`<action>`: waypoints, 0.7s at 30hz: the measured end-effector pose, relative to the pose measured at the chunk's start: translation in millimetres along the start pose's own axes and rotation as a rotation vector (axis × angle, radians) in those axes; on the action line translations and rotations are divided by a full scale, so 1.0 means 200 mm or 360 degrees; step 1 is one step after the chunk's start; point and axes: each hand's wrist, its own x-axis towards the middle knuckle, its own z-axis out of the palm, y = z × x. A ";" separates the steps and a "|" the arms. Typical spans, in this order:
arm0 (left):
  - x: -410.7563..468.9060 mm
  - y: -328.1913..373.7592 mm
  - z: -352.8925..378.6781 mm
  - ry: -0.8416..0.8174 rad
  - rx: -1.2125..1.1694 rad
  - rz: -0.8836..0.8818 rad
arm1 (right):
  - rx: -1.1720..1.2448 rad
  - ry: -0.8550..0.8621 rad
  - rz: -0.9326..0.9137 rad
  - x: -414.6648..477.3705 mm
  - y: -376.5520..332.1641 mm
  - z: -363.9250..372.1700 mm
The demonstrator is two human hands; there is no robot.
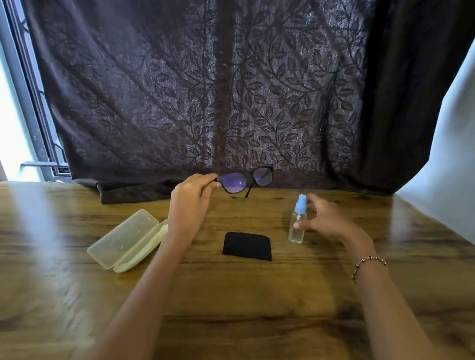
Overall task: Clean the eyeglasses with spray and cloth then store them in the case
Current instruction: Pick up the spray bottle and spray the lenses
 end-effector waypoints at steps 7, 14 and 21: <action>0.01 -0.06 0.02 -0.0034 -0.0077 -0.0207 | 0.1268 0.0034 -0.0240 -0.03 -0.10 0.08; 0.08 -0.04 0.02 0.0041 -0.0034 -0.0211 | 0.1574 0.0008 -0.0606 0.00 -0.45 0.06; 0.12 -0.01 -0.01 0.0007 0.0035 -0.0044 | 0.1671 0.0094 -0.0682 0.04 -0.54 0.11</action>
